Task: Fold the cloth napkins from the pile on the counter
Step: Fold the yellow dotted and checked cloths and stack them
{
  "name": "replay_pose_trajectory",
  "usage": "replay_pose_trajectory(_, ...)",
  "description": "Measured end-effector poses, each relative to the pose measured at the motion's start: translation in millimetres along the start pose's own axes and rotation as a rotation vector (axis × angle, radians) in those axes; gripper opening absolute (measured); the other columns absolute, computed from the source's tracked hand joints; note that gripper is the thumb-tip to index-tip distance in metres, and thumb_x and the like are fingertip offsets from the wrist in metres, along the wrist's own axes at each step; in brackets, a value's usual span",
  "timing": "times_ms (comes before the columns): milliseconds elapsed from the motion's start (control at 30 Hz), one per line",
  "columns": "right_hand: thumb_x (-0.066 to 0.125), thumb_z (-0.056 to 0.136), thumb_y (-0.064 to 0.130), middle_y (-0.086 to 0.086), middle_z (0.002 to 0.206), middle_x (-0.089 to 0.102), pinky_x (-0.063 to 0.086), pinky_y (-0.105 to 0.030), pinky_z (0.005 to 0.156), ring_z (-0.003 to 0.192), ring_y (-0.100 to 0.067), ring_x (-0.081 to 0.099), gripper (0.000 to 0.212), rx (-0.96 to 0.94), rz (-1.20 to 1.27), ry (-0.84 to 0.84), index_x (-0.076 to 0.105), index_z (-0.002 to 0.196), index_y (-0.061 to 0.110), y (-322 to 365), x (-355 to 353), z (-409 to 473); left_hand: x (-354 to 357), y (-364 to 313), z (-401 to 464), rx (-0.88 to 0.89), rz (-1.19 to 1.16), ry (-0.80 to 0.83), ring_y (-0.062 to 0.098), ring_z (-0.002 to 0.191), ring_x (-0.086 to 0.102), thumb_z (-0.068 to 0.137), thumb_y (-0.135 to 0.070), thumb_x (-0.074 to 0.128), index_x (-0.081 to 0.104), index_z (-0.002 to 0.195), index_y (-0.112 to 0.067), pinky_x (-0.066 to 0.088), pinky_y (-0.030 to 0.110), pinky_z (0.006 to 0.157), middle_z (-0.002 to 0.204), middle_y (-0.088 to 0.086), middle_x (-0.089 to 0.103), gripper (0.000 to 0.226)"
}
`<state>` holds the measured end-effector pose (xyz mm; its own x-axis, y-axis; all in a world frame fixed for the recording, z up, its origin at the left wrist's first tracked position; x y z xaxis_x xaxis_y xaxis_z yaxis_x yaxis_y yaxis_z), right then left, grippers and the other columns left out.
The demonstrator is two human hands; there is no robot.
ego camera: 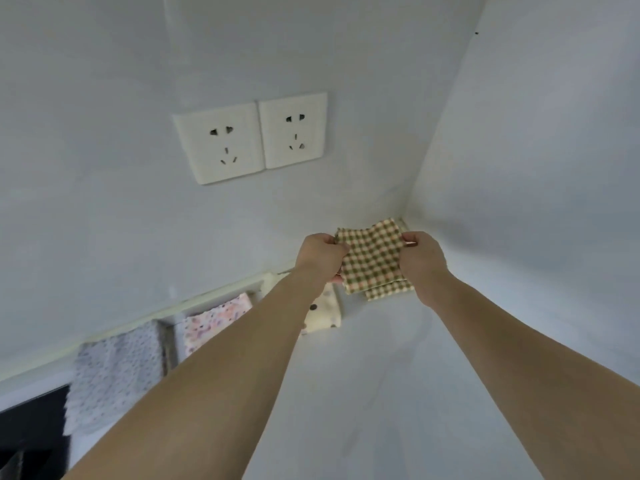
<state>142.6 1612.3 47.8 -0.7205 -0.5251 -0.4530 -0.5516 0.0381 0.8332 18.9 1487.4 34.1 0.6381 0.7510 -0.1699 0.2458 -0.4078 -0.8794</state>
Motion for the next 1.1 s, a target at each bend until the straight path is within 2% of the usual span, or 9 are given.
replay_pose_trajectory(100,0.034,0.084,-0.001,-0.003,0.121,0.059,0.052,-0.043,0.092,0.102,-0.023,0.058,0.053,0.017,-0.030,-0.017,0.052,0.130,0.019,-10.9,-6.6,30.8,25.1,1.1,25.3,-0.023,0.020,0.009,0.030,0.080,0.072,0.093,-0.013,0.061,0.063,0.081,-0.014,0.061,0.042,0.070,0.091,0.013,0.072,0.012)
replay_pose_trajectory(200,0.037,0.089,0.004,0.000,0.127,0.055,0.048,-0.036,0.090,0.106,-0.024,0.056,0.050,0.002,-0.104,-0.009,0.048,0.136,0.017,-21.1,-12.6,47.4,41.2,7.3,38.7,-0.027,0.060,0.016,0.029,0.079,0.071,0.093,-0.016,0.060,0.064,0.093,-0.009,0.061,0.042,0.072,0.092,0.013,0.072,0.008)
replay_pose_trajectory(300,0.041,0.096,0.015,-0.007,0.146,0.042,0.038,-0.034,0.101,0.131,-0.029,0.043,0.050,-0.001,-0.173,-0.022,0.037,0.146,0.010,-28.3,-23.5,52.2,39.5,11.4,40.8,0.045,0.267,-0.070,0.010,0.067,0.056,0.093,-0.024,0.057,0.056,0.101,-0.014,0.049,0.023,0.062,0.089,-0.001,0.062,0.013)
replay_pose_trajectory(400,0.041,0.096,0.017,-0.009,0.149,0.038,0.037,-0.033,0.097,0.131,-0.028,0.043,0.052,-0.034,-0.224,-0.005,0.035,0.147,0.011,-33.6,-28.4,40.2,35.4,11.2,25.7,0.152,0.354,-0.126,0.000,0.063,0.042,0.096,-0.022,0.050,0.054,0.120,-0.016,0.031,0.006,0.048,0.083,-0.011,0.049,0.024)
replay_pose_trajectory(433,0.040,0.095,0.015,-0.008,0.147,0.040,0.039,-0.032,0.093,0.126,-0.028,0.047,0.051,-0.050,-0.237,0.002,0.036,0.146,0.013,-34.3,-27.5,32.8,34.3,10.4,18.7,0.192,0.379,-0.121,0.002,0.068,0.045,0.097,-0.022,0.049,0.053,0.125,-0.014,0.033,0.007,0.051,0.092,-0.009,0.052,0.029)
replay_pose_trajectory(533,0.043,0.090,0.011,-0.007,0.137,0.048,0.045,-0.035,0.091,0.117,-0.026,0.051,0.051,-0.172,-0.275,0.013,0.042,0.141,0.017,-27.2,-16.2,2.1,25.0,9.2,-7.4,0.307,0.512,-0.102,0.014,0.094,0.055,0.099,-0.025,0.046,0.051,0.131,-0.017,0.039,0.022,0.078,0.125,-0.001,0.049,0.033)
replay_pose_trajectory(633,0.047,0.090,0.009,-0.010,0.138,0.048,0.039,-0.044,0.104,0.127,-0.029,0.044,0.050,-0.327,-0.381,0.015,0.042,0.140,0.012,-12.5,4.5,-34.5,1.1,8.2,-32.6,0.474,0.613,-0.147,0.024,0.111,0.055,0.097,-0.021,0.048,0.052,0.129,-0.014,0.044,0.033,0.093,0.130,0.002,0.049,0.033)
replay_pose_trajectory(867,0.051,0.086,0.007,-0.009,0.129,0.053,0.041,-0.041,0.100,0.119,-0.027,0.048,0.046,-0.563,-0.478,0.075,0.049,0.132,0.010,21.4,56.7,-143.6,-90.1,17.3,-110.7,0.672,0.904,-0.257,0.028,0.114,0.049,0.097,-0.021,0.048,0.052,0.129,-0.011,0.042,0.037,0.096,0.129,0.006,0.050,0.035)
replay_pose_trajectory(1100,0.053,0.089,0.007,-0.014,0.139,0.049,0.033,-0.036,0.107,0.129,-0.028,0.044,0.049,-0.706,-0.484,0.123,0.044,0.138,0.004,61.3,131.5,-292.7,-238.9,59.7,-214.3,0.656,0.973,-0.337,0.026,0.121,0.044,0.098,-0.025,0.045,0.046,0.136,-0.013,0.036,0.035,0.100,0.136,0.003,0.046,0.039)
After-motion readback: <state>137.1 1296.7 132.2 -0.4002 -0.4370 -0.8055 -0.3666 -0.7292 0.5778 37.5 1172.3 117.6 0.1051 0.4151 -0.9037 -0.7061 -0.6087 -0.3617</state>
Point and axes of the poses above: each hand's wrist, its own z-axis towards the middle knuckle, its own x-axis out of the palm, y = z × x, the point moved 4 cm from there along z, towards the middle knuckle
